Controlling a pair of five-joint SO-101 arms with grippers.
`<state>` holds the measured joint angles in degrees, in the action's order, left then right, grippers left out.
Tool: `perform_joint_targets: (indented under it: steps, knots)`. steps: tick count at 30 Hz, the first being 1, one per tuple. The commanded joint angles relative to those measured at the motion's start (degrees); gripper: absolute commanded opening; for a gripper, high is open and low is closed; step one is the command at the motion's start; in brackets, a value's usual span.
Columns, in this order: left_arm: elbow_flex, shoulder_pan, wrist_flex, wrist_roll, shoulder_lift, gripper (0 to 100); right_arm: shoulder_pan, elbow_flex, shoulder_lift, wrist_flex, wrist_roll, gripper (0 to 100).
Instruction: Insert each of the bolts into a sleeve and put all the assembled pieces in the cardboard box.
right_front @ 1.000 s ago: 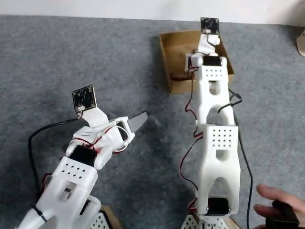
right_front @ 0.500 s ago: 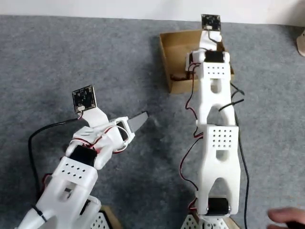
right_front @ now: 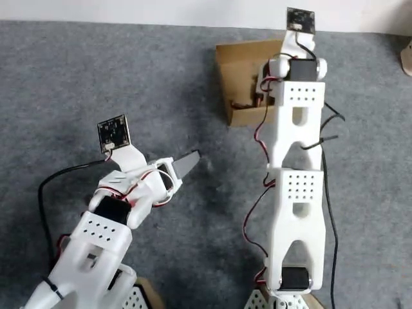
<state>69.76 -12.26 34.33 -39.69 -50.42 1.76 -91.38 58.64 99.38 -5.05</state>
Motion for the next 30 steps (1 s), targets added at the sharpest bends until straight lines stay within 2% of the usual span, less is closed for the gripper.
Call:
perform_joint_targets:
  steps: [1,11,17,22,27,30]
  knots:
    - [-0.57,0.84,-1.23,0.35,-0.31,34,-2.77,-2.95,-2.24,1.71,-0.62,2.4]
    - [-0.57,0.84,-1.23,0.35,-0.31,34,-9.98,2.68,-2.68,1.89,1.23,1.9]
    - [-0.57,0.84,-1.23,0.35,-0.31,34,-11.03,25.54,-14.55,1.80,2.20,1.9]
    - [-0.57,0.84,-1.23,0.35,-0.31,34,-11.30,46.64,-25.98,1.36,11.43,2.0]
    - [-0.57,0.84,-1.23,0.35,-0.31,34,-13.93,50.95,-28.18,1.10,37.27,2.4]
    - [-0.57,0.84,-1.23,0.35,-0.31,34,-16.22,50.95,-28.35,1.36,44.13,2.4]
